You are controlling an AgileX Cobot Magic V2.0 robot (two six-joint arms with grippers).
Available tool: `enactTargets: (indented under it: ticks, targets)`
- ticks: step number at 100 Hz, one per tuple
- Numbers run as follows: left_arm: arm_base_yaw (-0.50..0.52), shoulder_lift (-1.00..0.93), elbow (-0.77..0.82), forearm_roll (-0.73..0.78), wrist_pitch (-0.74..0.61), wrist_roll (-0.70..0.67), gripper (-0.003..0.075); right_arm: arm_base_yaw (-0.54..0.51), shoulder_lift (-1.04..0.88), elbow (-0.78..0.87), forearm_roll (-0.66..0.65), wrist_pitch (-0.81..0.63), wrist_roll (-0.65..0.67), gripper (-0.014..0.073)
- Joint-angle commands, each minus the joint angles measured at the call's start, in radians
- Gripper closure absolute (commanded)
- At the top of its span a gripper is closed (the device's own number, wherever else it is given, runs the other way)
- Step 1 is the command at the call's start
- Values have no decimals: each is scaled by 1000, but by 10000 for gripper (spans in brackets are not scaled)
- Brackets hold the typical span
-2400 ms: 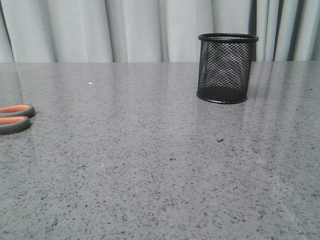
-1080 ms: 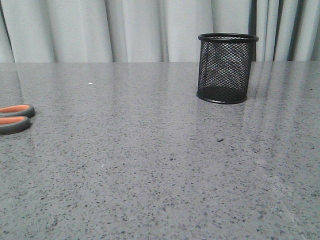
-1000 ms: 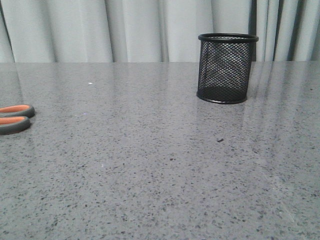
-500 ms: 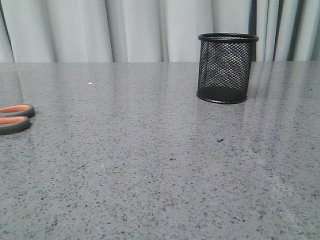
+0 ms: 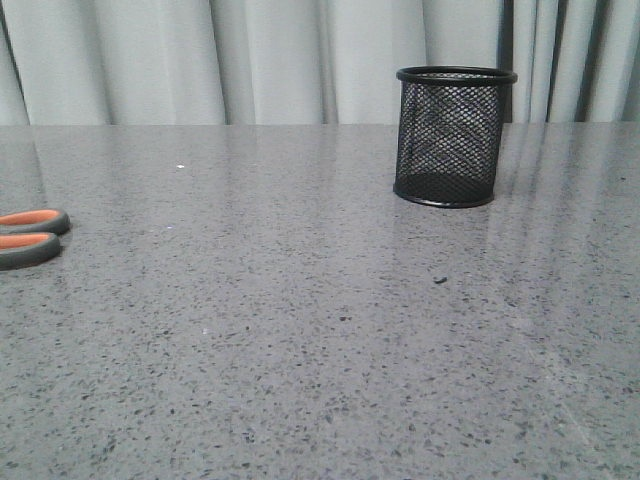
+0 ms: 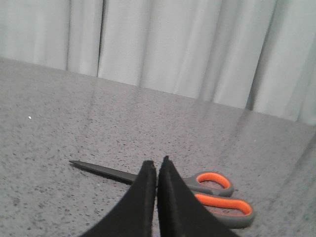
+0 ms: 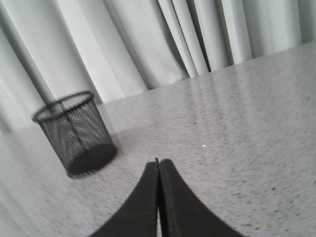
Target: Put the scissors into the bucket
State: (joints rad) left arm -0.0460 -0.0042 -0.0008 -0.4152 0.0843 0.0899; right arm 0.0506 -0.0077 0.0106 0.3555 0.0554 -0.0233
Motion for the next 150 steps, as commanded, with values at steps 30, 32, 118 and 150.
enactTargets:
  ticks: [30,32,118,150]
  targets:
    - [4,-11,-132,-251,-24,-1,741,-7,15,-120,123,32,3,641]
    - [4,-5,-152,-238,-7,-1,741,-7,28,-130,113,50,3,641]
    - [4,658,-871,168,868,6,740,-6,668,-751,-83,646,-43,638]
    - [4,708,-889,110,866,106,407,-6,719,-829,-79,733,-52,231]
